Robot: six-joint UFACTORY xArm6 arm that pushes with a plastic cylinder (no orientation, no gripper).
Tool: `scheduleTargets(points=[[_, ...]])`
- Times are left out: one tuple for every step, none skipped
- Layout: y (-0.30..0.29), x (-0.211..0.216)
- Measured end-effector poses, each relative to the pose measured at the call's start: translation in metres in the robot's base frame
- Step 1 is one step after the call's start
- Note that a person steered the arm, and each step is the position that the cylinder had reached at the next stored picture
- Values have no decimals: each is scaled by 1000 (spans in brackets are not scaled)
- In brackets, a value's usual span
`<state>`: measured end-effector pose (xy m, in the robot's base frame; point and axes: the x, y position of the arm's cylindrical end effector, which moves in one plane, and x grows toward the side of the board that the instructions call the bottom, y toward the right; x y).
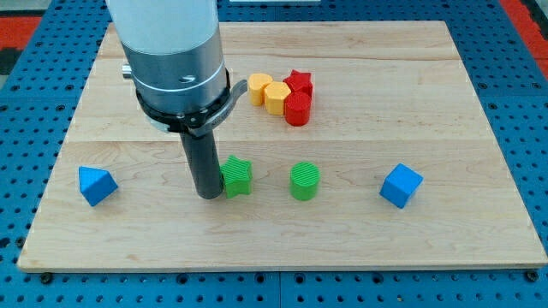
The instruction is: Slightly push the green circle towards right
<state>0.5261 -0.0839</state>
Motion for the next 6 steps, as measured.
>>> scheduleTargets(points=[[1, 25], [26, 39], [47, 36], [48, 23], [61, 13], [64, 6]])
